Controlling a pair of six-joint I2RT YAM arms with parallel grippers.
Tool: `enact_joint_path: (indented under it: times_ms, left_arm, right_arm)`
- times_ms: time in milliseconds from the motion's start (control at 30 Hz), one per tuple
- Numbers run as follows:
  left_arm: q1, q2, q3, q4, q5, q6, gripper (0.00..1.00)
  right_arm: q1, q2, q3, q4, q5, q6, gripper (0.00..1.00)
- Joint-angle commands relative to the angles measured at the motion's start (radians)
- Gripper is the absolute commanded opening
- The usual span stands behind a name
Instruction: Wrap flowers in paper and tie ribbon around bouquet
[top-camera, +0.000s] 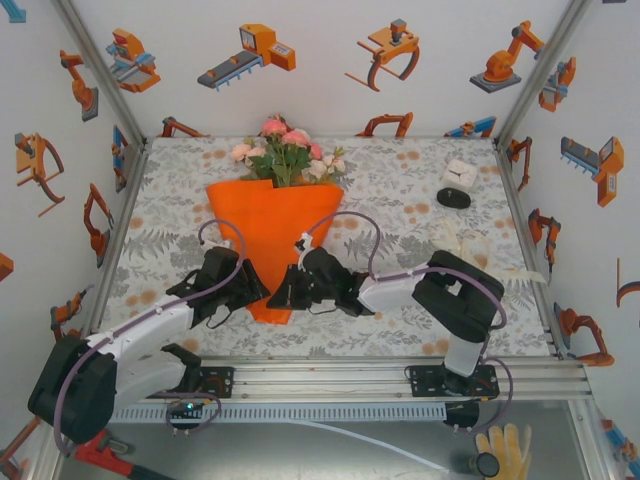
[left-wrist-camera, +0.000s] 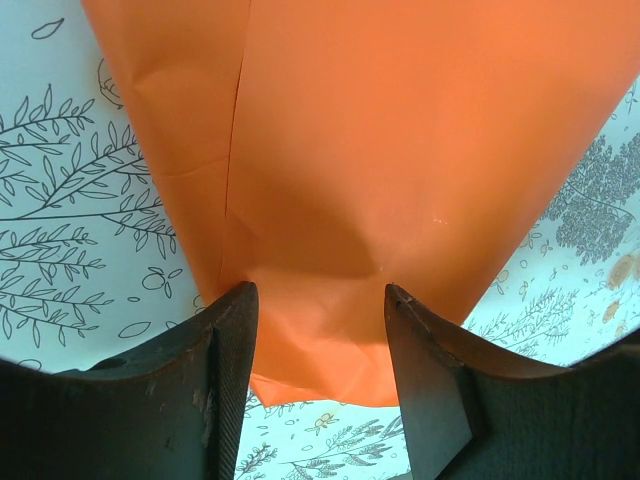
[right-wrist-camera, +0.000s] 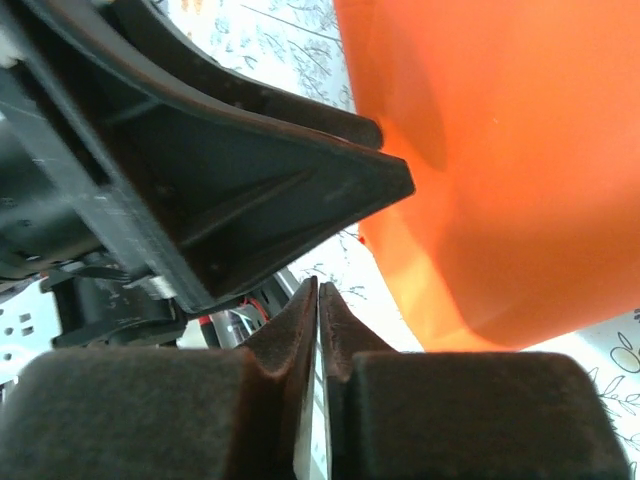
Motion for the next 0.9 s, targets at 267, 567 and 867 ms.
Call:
enact_joint_path:
  times_ms: [267,567,867]
  left_arm:
    - [0.009,-0.004,-0.037,-0.075,-0.032,0.009,0.53]
    - [0.009,-0.018,-0.036,-0.088,-0.032,0.011,0.53]
    - [0.01,-0.013,-0.028,-0.091,-0.033,0.019,0.53]
  right_arm:
    - [0.01,0.134,-0.203,0.138,0.035,0.075,0.0]
    - [-0.004,0.244,-0.325,0.307,0.121,0.285,0.01]
    - [-0.012,0.265,-0.432,0.387,0.212,0.462,0.01]
